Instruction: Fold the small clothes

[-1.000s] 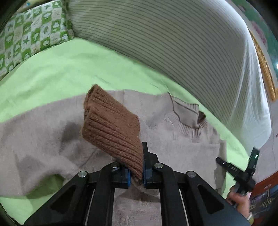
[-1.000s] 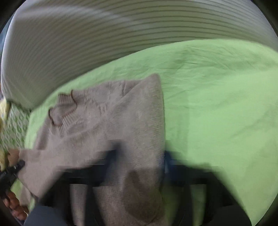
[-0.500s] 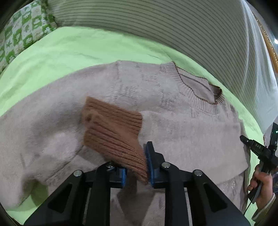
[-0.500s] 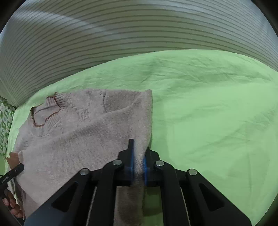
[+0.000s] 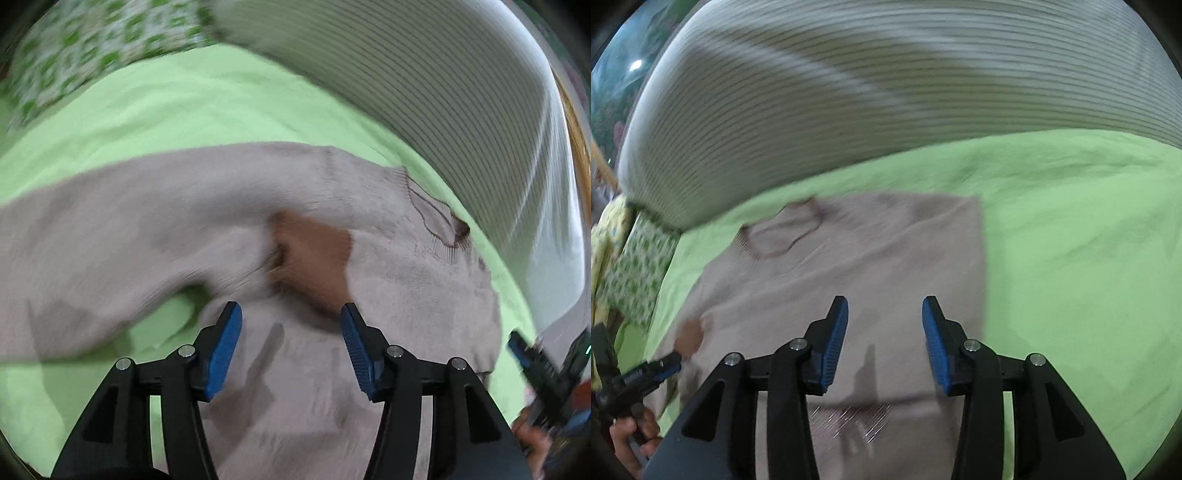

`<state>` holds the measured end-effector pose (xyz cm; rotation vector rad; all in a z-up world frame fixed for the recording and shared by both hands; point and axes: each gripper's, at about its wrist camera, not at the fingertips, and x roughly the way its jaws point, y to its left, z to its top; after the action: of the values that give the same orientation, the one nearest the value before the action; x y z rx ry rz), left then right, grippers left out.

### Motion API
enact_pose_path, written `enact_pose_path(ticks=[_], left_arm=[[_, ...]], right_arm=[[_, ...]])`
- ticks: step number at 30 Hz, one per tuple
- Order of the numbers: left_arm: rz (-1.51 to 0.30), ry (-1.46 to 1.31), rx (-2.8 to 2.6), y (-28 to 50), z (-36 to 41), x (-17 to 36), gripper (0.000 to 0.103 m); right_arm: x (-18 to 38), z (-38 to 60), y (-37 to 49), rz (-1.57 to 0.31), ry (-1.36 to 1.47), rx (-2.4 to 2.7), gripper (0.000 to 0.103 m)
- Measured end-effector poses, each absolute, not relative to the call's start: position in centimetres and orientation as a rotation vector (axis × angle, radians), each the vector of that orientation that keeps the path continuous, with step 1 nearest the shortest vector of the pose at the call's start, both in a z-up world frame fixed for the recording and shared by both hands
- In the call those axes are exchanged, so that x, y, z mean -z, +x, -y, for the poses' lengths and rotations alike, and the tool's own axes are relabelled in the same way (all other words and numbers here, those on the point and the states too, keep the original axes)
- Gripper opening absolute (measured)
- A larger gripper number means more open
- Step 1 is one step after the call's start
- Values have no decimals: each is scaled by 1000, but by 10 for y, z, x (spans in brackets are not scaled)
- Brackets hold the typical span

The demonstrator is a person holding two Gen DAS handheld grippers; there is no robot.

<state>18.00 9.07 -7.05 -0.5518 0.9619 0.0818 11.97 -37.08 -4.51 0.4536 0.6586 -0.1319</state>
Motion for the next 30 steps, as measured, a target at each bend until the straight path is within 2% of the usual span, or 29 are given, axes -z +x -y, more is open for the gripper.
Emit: enact_pose_path(ticks=[6,13,16,21,23,24,25,27,30], left_arm=[[-978,-745,-215,124,-146,86,74],[-951,-1028,-533,53,-230,110,76],[-871,-1183,-560,29,-253,117,76],[-816,-1130,-742,10,-294,104,75],[-789,-1092,-750,8,-306,100,61],[-794,-1059,-744,13,-308,100,34],[-817,-1008,-721,20,-310,97,15],[-825,-924,-698,32,-305,88,2],[-795,-796,-608,54,-279,59,3]], right_arm=[[63,327,106,-720,470,75,45],[83,302,108,-780,496,79,45],[80,296,107,-778,493,75,45],[72,287,110,-769,464,62,45],[72,286,110,-767,460,61,45],[73,285,110,-769,458,61,45],[74,286,110,-772,458,63,45],[75,287,109,-773,460,70,45],[76,293,105,-766,464,84,45]])
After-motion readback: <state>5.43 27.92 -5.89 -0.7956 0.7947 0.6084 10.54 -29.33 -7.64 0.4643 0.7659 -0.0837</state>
